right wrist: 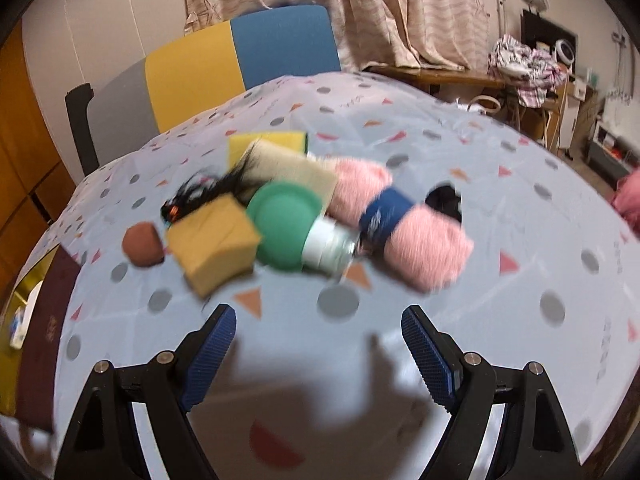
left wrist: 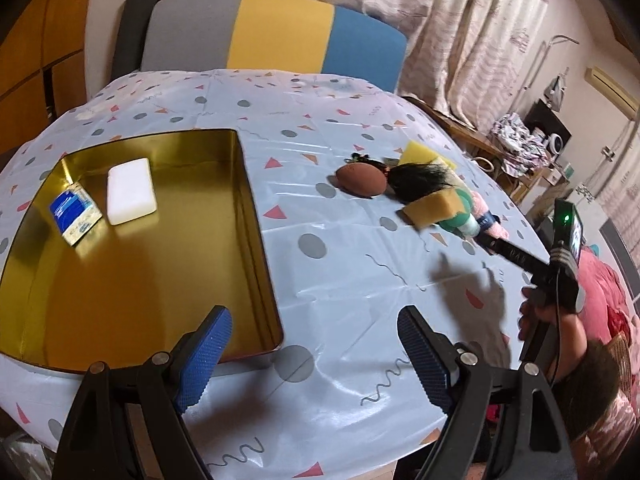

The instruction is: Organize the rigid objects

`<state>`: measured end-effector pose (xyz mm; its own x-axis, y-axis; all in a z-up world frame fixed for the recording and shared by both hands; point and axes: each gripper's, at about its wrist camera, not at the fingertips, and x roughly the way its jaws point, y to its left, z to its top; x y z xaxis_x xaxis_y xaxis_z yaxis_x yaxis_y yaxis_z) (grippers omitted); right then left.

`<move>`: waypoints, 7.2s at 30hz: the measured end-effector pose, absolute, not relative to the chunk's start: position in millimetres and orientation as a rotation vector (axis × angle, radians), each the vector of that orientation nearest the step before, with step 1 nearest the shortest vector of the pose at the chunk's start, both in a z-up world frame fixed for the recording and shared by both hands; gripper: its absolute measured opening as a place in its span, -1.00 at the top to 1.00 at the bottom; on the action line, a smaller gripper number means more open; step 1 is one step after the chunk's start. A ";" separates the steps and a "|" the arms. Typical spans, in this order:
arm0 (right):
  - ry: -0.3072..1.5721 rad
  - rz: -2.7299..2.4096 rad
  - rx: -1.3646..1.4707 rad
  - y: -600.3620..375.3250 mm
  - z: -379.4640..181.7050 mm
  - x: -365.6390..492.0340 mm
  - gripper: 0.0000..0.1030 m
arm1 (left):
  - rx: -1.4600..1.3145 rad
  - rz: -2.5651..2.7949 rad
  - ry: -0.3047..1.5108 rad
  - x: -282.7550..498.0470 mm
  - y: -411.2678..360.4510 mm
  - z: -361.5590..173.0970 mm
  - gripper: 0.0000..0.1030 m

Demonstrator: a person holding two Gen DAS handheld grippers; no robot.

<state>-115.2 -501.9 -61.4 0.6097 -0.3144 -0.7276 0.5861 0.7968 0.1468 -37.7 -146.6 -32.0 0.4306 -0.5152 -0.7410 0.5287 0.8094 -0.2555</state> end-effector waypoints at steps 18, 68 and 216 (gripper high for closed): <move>0.713 -0.492 0.391 -521.1 -47.5 -76.5 -0.64 | 0.000 -0.600 0.929 -26.2 -138.7 -33.7 -0.67; 0.782 -0.376 0.340 -534.1 -85.0 -62.5 -0.10 | 0.114 -0.702 0.888 -31.2 -209.5 -19.0 -0.67; 0.774 0.056 0.072 -224.6 -12.1 80.2 -0.39 | -0.216 -0.402 0.851 13.2 1.8 -48.4 -0.62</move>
<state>80.2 -224.6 -12.1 0.7139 0.0772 -0.6960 -0.0239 0.9960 0.0859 13.2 1.8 -48.4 0.5905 -0.4269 -0.6849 0.2572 0.9040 -0.3416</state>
